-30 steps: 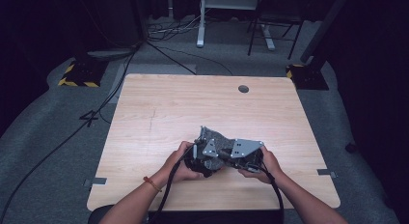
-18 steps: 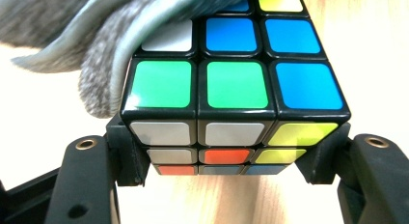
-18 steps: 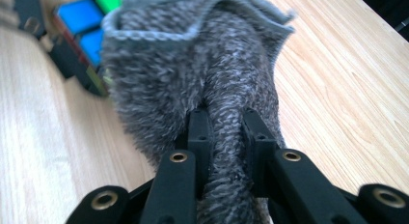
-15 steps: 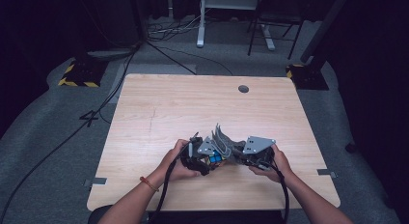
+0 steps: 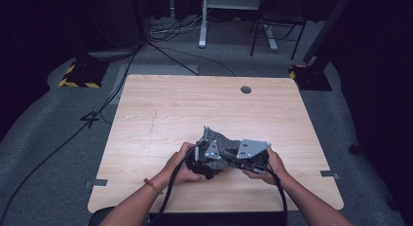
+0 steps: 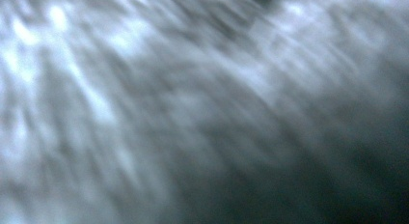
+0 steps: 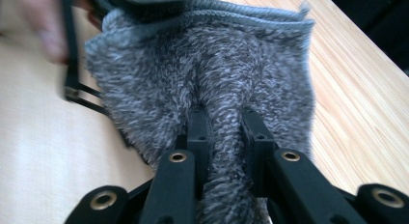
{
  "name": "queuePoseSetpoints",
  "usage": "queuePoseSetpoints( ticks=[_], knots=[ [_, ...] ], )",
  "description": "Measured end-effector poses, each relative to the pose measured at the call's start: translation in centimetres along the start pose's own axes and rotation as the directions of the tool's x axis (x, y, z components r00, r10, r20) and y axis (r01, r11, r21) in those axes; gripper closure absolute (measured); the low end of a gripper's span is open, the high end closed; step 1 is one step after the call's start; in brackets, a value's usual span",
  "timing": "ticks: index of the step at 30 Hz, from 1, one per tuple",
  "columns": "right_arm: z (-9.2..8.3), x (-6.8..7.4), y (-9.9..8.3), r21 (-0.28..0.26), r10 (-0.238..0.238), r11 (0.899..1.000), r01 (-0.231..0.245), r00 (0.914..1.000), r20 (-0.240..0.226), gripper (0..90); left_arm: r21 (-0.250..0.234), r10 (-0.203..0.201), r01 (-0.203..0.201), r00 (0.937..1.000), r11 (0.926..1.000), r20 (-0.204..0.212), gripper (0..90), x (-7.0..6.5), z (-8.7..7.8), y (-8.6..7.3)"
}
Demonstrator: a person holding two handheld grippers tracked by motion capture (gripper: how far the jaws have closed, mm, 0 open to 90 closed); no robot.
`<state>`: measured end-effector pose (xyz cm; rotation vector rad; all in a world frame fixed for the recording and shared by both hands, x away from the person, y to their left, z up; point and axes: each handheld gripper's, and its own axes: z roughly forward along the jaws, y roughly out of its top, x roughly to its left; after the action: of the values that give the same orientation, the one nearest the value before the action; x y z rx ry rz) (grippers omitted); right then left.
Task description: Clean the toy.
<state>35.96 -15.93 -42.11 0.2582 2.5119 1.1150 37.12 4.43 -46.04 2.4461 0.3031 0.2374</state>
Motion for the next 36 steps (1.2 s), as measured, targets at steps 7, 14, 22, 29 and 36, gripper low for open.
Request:
queuePoseSetpoints(
  ticks=[7,14,22,29,36],
  knots=[
    [0.0,-1.9,-2.3,0.042,0.074,0.996,-0.075,0.9967,0.035,78.1,-0.025,0.003,-0.003,1.0,0.9997,0.002,34.1,0.2,-0.8,-0.2],
    [0.1,-2.3,-3.4,0.033,0.143,0.989,-0.142,0.9892,-0.031,78.0,-0.083,-0.021,0.021,0.9998,0.9963,0.004,34.0,0.6,-1.7,-0.5],
    [0.1,-1.7,-3.3,-0.027,0.169,0.984,-0.174,0.9782,-0.12,78.0,-0.092,-0.018,0.02,0.9996,0.9955,0.022,33.6,0.5,-1.4,-0.5],
    [-0.6,-1.3,-2.7,-0.1,0.163,0.979,-0.179,0.9759,-0.145,78.1,-0.057,0.001,0.001,0.9997,0.9984,0.024,33.4,0.2,-0.6,-0.3],
    [-0.7,-0.4,-1.5,-0.123,0.119,0.983,-0.138,0.9815,-0.15,78.0,-0.026,0.012,-0.012,0.9996,0.9996,0.027,33.4,0.0,0.1,-0.2]
  ],
)
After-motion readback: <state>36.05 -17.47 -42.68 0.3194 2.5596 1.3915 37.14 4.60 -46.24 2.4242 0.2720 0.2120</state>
